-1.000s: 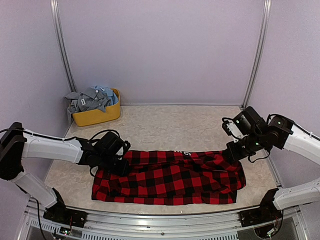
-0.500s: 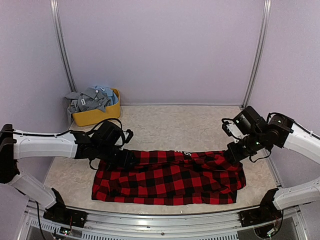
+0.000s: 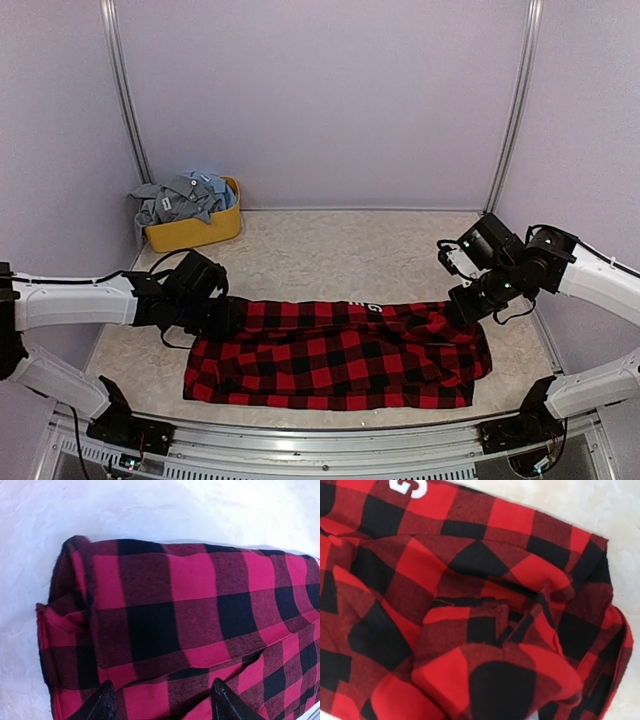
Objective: Fold and stack the long sleeve shirts
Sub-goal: Smooth out the rectangle-folded shirt at the center of the board.
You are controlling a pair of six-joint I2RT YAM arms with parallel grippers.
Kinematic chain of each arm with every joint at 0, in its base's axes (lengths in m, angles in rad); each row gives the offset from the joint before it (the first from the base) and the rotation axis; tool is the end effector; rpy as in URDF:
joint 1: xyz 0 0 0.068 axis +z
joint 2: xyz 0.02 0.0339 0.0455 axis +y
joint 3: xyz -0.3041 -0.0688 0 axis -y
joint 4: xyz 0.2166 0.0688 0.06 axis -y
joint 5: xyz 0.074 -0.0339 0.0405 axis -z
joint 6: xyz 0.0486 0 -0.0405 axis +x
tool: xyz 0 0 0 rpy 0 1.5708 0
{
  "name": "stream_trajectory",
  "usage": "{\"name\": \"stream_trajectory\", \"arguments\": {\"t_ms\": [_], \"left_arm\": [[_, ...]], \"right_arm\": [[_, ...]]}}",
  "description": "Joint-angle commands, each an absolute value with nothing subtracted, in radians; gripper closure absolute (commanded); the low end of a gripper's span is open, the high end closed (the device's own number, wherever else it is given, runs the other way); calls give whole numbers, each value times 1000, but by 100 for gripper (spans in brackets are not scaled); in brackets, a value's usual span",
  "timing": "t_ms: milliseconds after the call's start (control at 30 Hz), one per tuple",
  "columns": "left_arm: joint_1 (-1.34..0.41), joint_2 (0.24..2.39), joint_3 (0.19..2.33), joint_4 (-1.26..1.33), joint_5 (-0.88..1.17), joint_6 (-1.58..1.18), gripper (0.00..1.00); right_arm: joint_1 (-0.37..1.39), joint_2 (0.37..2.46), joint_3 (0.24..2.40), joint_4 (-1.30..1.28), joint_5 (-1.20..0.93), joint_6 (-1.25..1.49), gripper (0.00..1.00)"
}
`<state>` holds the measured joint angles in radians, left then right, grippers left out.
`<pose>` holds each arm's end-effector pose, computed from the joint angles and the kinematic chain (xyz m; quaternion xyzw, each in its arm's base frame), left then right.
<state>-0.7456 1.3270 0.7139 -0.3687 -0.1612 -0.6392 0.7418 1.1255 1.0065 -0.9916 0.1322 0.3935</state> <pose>0.1713 -0.1476 0.2316 0.0274 0.9537 -0.1254 0.2719 0.1263 0.1071 0.3123 -0.1535 0.9594 0.0681 0.2265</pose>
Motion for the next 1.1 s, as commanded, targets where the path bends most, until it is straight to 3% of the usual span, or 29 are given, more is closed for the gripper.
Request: {"name": "stream_trajectory", "arguments": {"t_ms": [0, 367, 1067], "left_arm": [[-690, 1252, 650, -346, -177, -731, 41], [-552, 1279, 606, -232, -51, -665, 55], [-517, 1393, 599, -118, 35, -609, 78]], "right_arm": [[746, 1143, 1019, -957, 116, 377, 100], [746, 1170, 1024, -943, 104, 365, 100], [747, 1173, 1008, -940, 106, 367, 100]]}}
